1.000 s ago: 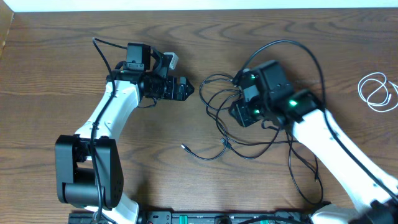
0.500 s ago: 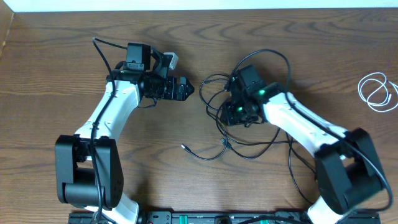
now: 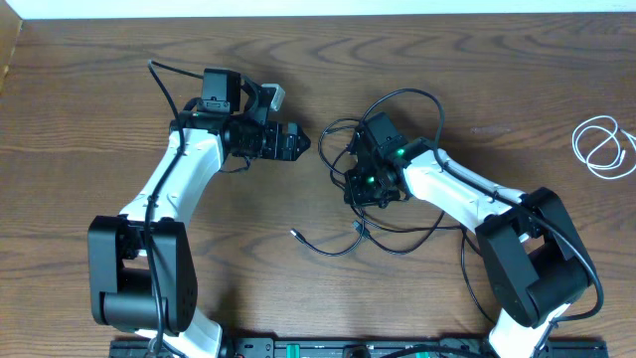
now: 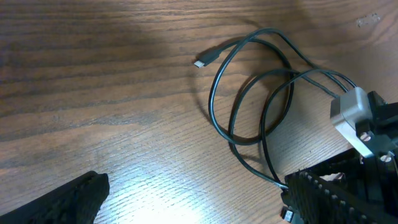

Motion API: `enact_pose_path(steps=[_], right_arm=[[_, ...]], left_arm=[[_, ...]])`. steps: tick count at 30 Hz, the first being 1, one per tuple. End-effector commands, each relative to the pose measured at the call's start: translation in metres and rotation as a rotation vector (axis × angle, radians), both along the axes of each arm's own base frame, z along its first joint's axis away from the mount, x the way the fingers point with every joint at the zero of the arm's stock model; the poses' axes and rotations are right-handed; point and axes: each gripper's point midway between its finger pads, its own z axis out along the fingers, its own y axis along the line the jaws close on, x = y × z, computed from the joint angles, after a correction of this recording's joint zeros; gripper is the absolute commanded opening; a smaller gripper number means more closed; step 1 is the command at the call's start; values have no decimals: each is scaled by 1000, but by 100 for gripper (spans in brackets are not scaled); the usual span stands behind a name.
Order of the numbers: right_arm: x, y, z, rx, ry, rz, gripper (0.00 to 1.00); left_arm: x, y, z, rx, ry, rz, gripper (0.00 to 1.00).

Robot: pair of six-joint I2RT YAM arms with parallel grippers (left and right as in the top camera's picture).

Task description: Untangle cables

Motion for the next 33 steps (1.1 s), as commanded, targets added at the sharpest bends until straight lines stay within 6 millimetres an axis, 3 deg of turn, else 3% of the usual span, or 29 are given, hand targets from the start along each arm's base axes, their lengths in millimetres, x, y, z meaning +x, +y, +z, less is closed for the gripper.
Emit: enact_pose_path(steps=[1, 4, 7, 12, 15, 19, 22, 28, 33], right_arm=[[4, 2, 3, 7, -23, 28, 21], [5, 0, 3, 10, -25, 28, 27], [9, -3, 3, 11, -28, 16, 26], [16, -4, 5, 22, -48, 5, 16], [21, -1, 7, 35, -71, 4, 1], [25, 1, 10, 49, -89, 6, 1], [25, 7, 28, 109, -123, 61, 1], [32, 6, 90, 168, -282, 81, 1], [29, 6, 120, 200, -343, 84, 1]], left_arm=[[-2, 3, 4, 6, -9, 11, 98], [-2, 3, 4, 6, -9, 11, 98], [-2, 3, 4, 6, -9, 11, 98], [-2, 3, 4, 6, -9, 11, 98], [-2, 3, 4, 6, -9, 11, 98], [-2, 2, 4, 5, -9, 11, 97], [-2, 2, 4, 5, -9, 11, 98], [-1, 2, 4, 5, -13, 11, 98], [-1, 2, 4, 5, -12, 11, 98]])
